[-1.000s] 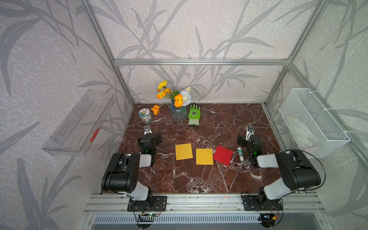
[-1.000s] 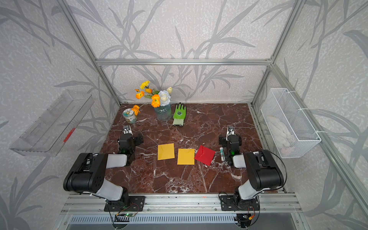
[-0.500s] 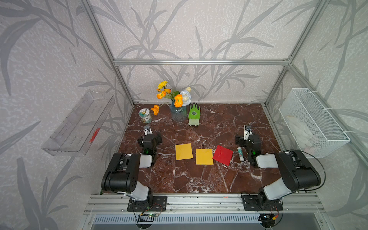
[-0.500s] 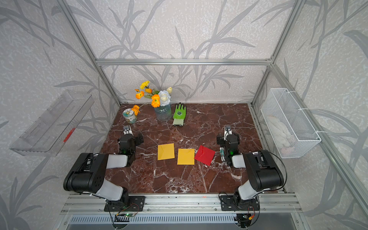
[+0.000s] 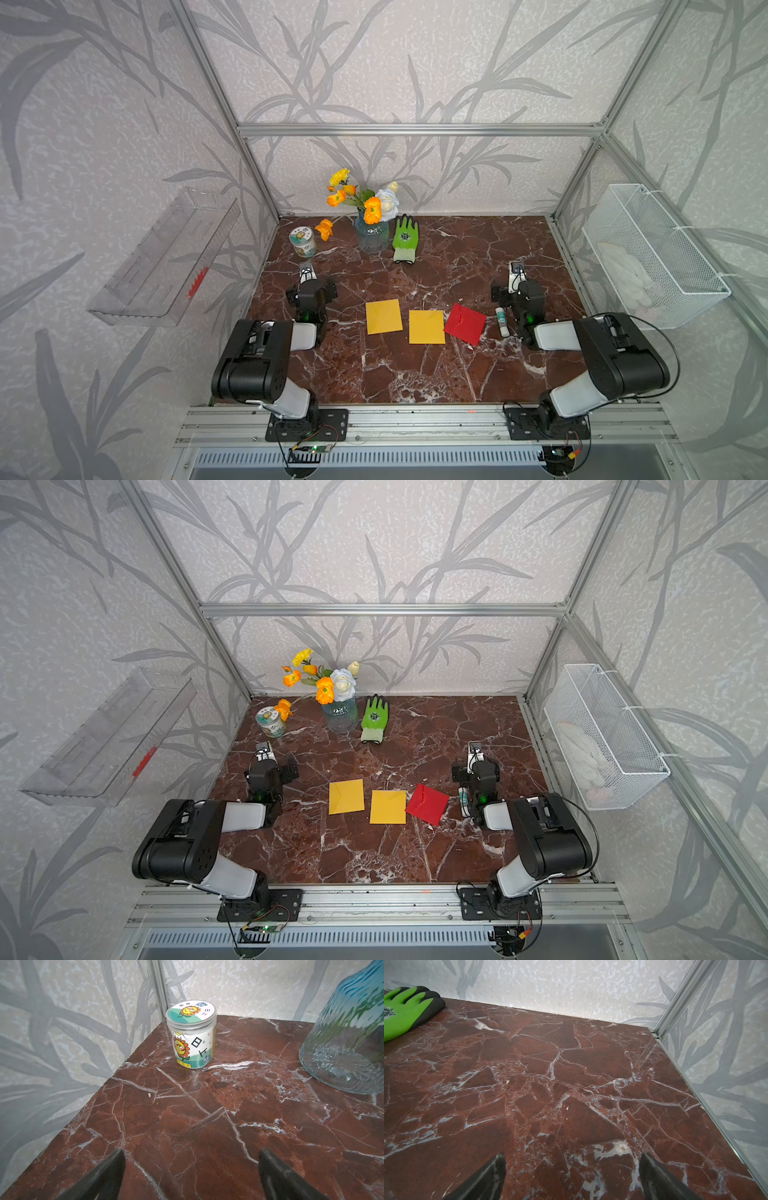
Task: Seal the envelope with a glue stick
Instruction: Reset both arms
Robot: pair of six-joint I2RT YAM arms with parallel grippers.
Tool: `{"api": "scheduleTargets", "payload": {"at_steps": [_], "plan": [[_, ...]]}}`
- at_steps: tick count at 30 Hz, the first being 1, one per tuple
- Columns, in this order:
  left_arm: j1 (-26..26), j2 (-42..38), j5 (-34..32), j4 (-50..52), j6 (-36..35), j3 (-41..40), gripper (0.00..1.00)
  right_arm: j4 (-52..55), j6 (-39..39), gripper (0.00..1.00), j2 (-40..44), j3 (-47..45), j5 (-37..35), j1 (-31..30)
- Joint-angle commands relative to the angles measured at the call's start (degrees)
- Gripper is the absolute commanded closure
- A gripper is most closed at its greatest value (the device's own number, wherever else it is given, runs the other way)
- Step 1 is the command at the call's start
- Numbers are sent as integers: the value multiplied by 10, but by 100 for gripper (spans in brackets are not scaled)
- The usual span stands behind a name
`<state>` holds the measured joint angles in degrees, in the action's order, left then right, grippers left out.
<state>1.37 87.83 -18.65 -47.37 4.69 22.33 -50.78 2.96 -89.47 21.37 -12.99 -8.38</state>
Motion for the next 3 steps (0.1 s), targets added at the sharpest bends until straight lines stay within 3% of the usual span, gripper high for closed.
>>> {"api": "scheduleTargets", "payload": {"at_steps": [1,3], "plan": [[-1,-4,-9,-2,3,4,0,6,-5,1,8,11,-1,5],[-1,-4,-9,-3,3,5,0,3,-5,1,8,10,-1,5]]}}
